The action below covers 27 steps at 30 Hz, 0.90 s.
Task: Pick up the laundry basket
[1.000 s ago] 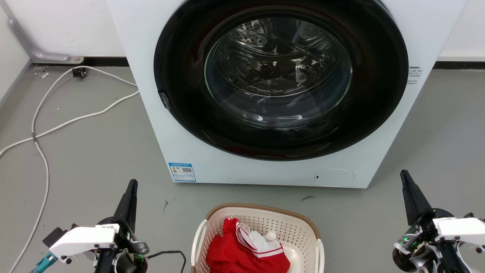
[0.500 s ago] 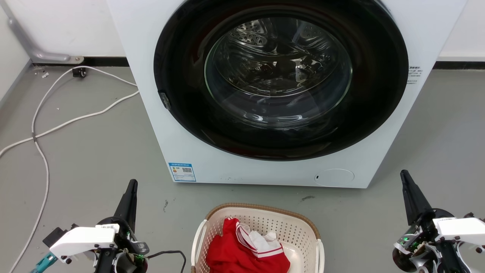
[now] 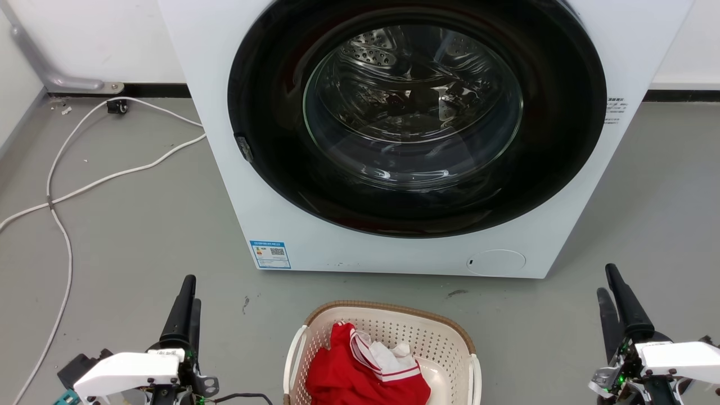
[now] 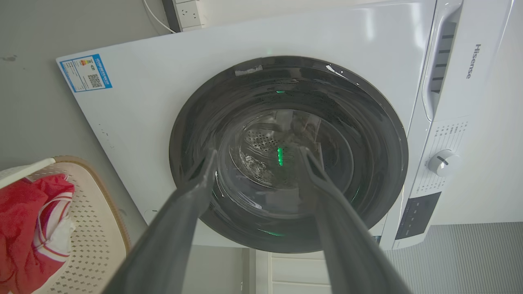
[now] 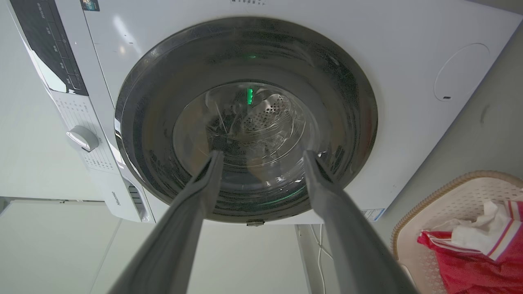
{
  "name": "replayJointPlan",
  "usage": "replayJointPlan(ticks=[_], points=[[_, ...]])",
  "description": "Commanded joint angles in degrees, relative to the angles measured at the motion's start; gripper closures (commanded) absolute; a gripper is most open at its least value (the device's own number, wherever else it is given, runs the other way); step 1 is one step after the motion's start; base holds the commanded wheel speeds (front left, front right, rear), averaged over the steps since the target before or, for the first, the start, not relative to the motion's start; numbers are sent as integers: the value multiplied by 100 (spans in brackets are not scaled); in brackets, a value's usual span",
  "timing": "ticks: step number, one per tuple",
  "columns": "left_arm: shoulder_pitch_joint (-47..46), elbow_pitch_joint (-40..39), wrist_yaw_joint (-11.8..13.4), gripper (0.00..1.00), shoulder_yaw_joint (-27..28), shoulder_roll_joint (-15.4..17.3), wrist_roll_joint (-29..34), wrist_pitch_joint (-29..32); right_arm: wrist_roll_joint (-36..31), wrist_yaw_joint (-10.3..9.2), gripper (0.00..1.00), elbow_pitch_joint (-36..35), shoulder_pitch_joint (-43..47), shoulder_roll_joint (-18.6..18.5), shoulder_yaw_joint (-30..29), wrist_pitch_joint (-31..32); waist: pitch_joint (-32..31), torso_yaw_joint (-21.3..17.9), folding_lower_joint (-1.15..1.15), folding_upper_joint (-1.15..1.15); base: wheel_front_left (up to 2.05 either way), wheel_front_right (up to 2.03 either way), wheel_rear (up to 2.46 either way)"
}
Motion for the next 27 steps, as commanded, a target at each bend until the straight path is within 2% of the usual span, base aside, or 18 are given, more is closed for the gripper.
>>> replayJointPlan(ticks=[1, 3, 4, 13, 14, 27], points=[[-85, -190, 34, 0, 33, 12, 292, -77, -280, 0, 0, -178, -49, -14, -38, -73, 4, -1, 0, 0, 0, 0, 0], [-78, -273, 86, 0, 24, 12, 536, -131, -505, 0, 0, -238, -36, -14, -46, -126, 8, -2, 0, 0, 0, 0, 0], [-57, -396, 185, 0, -20, 12, 930, -206, -898, 0, 0, -337, -11, -14, -44, -204, 14, -1, 0, 0, 0, 0, 0], [17, -672, 523, 0, -252, 14, 2136, -423, -2280, 0, 0, -683, 104, -16, 80, -420, 35, -2, 0, 0, 0, 0, 0], [17, -672, 523, 0, -252, 14, 2136, -423, -2280, 0, 0, -683, 104, -16, 80, -420, 35, -2, 0, 0, 0, 0, 0], [105, -905, 868, 0, -480, 16, 3469, -699, -4154, 0, 0, -1020, 261, -19, 185, -698, 55, -2, 0, 0, 0, 0, 0]])
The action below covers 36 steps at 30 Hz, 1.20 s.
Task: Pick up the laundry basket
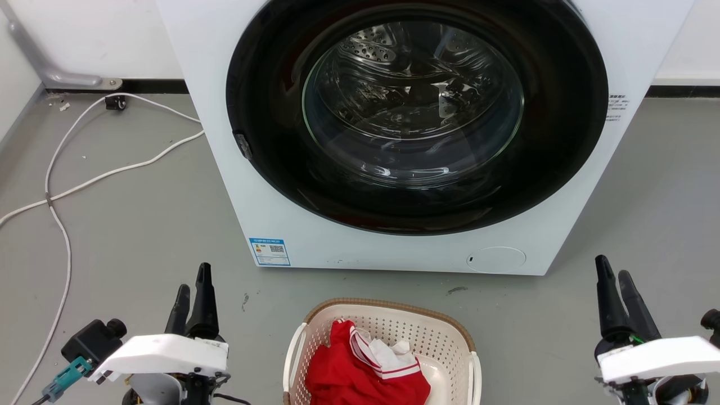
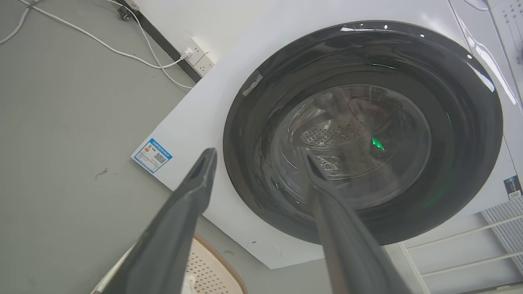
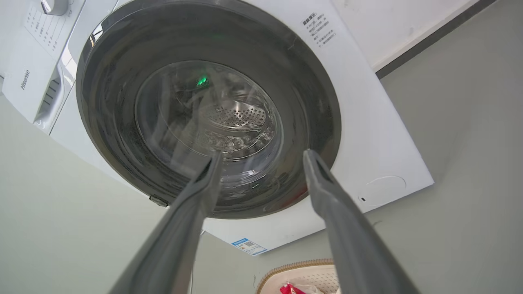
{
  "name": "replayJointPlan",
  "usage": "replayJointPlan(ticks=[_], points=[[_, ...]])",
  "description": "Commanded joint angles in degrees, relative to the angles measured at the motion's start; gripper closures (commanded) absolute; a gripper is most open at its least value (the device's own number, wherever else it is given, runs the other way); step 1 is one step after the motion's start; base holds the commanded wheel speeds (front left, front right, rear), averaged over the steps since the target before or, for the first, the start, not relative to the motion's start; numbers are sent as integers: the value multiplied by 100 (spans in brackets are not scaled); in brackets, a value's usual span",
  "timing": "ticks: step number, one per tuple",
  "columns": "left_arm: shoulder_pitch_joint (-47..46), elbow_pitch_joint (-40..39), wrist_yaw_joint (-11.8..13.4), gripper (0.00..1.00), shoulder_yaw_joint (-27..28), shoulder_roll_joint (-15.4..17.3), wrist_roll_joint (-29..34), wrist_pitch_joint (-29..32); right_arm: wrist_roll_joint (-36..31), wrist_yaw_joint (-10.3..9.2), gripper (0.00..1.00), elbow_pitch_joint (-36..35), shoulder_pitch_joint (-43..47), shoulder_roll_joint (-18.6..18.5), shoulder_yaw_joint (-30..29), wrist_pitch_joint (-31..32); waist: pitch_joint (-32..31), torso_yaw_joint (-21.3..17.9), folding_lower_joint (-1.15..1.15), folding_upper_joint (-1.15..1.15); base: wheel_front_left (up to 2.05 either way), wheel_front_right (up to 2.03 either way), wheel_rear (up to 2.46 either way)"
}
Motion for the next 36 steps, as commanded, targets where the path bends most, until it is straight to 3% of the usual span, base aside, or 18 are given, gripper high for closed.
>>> replayJointPlan(ticks=[1, 15, 36], points=[[6, -127, 38, 0, -30, 13, 210, -57, -264, 0, 0, -130, -7, -19, 15, -62, 1, 0, -1, 0, 0, 0, 0], [126, -333, 71, 0, -140, 15, 1227, -315, -1612, 0, 0, -317, 147, -21, 105, -321, -5, 4, -1, 0, 0, 0, 0], [272, -452, 108, 0, -232, 18, 2499, -640, -2985, 0, 0, -479, 340, -24, 113, -653, 9, 3, -1, 0, 0, 0, 0]])
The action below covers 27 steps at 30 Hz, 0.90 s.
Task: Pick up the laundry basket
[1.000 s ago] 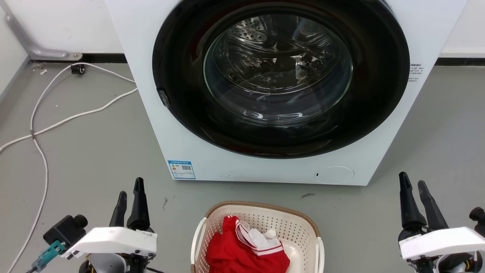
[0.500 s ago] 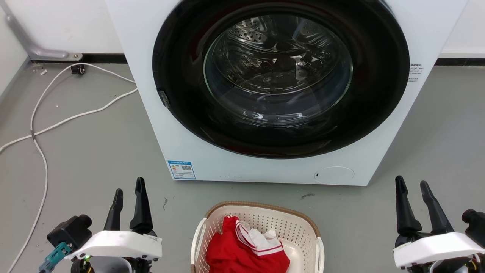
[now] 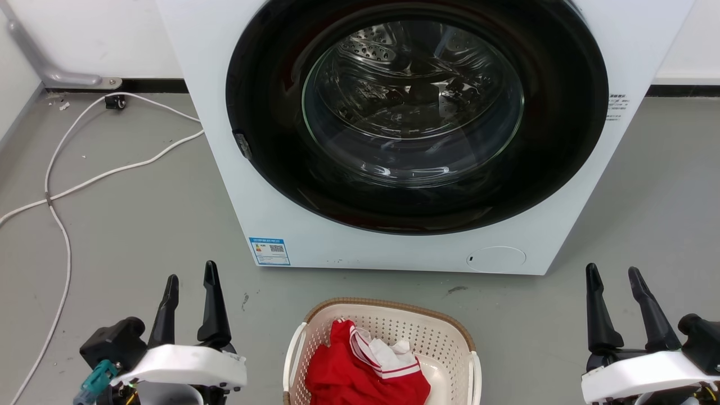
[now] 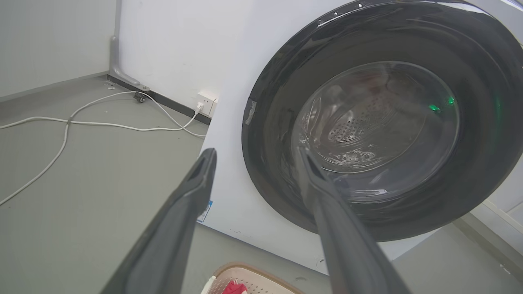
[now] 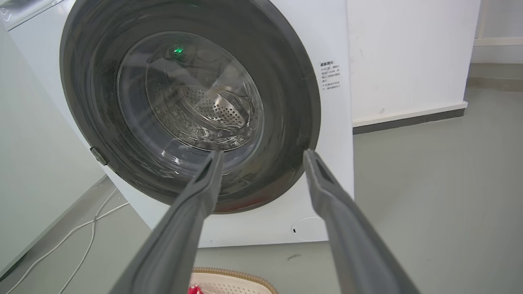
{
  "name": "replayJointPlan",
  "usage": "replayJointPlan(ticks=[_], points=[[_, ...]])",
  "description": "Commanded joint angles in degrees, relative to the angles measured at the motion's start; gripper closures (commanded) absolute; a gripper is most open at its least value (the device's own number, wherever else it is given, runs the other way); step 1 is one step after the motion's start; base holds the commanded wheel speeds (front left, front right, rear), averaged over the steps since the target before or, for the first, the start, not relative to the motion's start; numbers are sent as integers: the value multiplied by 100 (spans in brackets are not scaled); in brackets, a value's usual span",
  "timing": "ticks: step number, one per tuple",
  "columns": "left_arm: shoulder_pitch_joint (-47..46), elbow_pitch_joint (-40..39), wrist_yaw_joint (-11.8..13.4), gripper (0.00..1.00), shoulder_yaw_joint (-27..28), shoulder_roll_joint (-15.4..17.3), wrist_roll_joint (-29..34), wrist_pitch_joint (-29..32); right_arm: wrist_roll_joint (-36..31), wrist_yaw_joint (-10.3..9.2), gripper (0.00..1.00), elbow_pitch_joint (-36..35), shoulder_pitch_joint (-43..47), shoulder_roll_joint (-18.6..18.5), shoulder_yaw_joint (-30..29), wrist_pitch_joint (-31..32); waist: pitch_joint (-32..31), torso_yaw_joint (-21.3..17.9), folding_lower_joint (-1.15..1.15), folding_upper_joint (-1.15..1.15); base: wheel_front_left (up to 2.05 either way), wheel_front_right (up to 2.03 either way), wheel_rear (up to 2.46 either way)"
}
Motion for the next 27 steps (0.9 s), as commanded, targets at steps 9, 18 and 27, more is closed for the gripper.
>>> replayJointPlan(ticks=[9, 18, 27], points=[[70, -109, 44, 0, -62, 14, 621, -167, -572, 0, 0, -145, 87, -24, -5, -171, 3, -2, 0, 0, 0, 0, 0], [155, -137, 92, 0, -93, 14, 1151, -303, -1052, 0, 0, -200, 179, -24, -17, -311, 4, -9, -1, 0, 0, 0, 0], [185, -149, 98, 0, -135, 15, 1524, -405, -1440, -1, 0, -251, 221, -26, -28, -412, 17, -12, -1, 0, 0, 0, 0]])
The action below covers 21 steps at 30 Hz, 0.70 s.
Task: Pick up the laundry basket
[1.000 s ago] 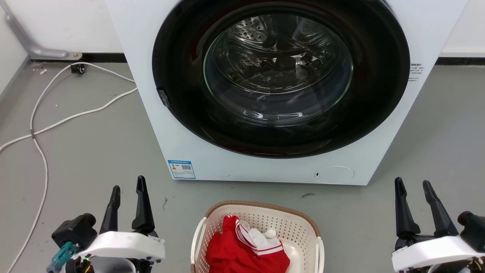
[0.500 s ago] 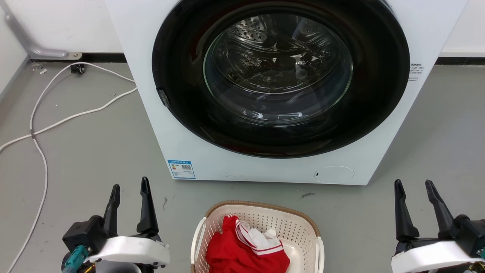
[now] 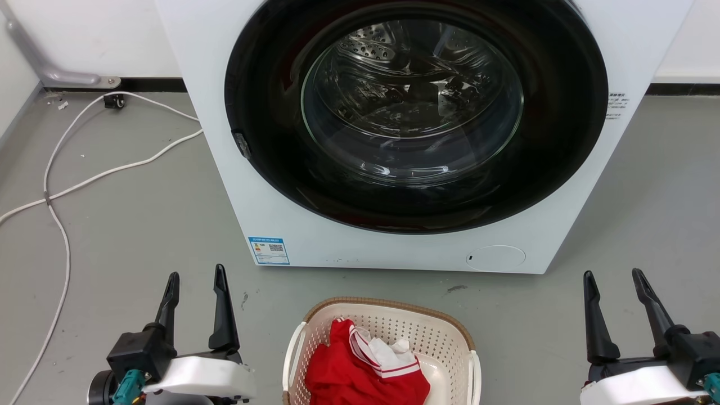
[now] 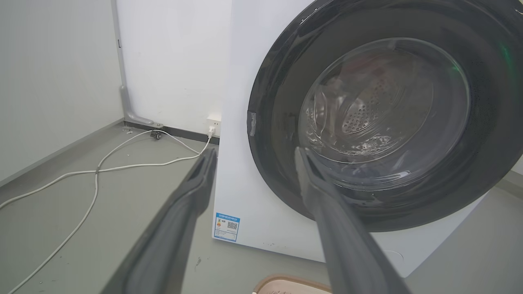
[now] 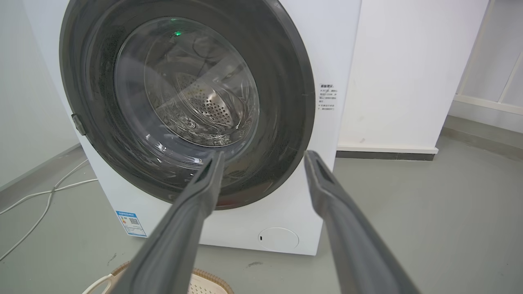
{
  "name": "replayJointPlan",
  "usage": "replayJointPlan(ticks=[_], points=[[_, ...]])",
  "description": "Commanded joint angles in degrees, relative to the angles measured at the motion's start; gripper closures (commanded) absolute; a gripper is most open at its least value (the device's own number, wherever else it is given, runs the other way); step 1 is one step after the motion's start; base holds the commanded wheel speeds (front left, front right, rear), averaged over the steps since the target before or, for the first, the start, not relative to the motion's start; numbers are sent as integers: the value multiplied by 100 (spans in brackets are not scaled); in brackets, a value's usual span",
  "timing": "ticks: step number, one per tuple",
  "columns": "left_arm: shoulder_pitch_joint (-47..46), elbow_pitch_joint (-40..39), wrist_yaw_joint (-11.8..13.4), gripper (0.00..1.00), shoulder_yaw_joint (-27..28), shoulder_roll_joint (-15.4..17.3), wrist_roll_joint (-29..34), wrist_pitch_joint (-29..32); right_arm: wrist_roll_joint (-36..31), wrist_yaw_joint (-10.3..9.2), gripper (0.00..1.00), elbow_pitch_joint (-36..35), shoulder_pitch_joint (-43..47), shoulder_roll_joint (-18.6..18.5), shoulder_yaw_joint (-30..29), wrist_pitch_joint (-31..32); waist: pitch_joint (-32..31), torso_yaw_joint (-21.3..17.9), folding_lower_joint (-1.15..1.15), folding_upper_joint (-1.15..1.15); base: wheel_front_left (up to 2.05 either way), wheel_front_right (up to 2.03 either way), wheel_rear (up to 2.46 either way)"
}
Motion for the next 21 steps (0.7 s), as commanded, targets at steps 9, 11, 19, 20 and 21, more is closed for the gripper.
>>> replayJointPlan(ticks=[9, 11, 19, 20, 21], points=[[74, -22, 63, 0, -39, 11, 442, -141, -405, -2, 0, -103, 84, -23, -24, -136, 15, -2, 0, 0, 0, 0, 0], [80, -28, 71, 0, -43, 10, 508, -156, -481, -2, 0, -110, 95, -24, -27, -154, 19, -1, 0, 0, 0, 0, 0], [128, -40, 97, 0, -61, 11, 723, -225, -637, -2, 0, -121, 126, -24, -36, -229, 25, 0, 0, 0, 0, 0, 0], [133, -38, 99, 0, -62, 11, 756, -240, -669, -2, 0, -122, 128, -24, -37, -237, 28, 1, 0, 0, 0, 0, 0], [136, -33, 98, 0, -64, 11, 782, -250, -700, -2, 0, -125, 131, -24, -32, -247, 31, 3, 0, 0, 0, 0, 0]])
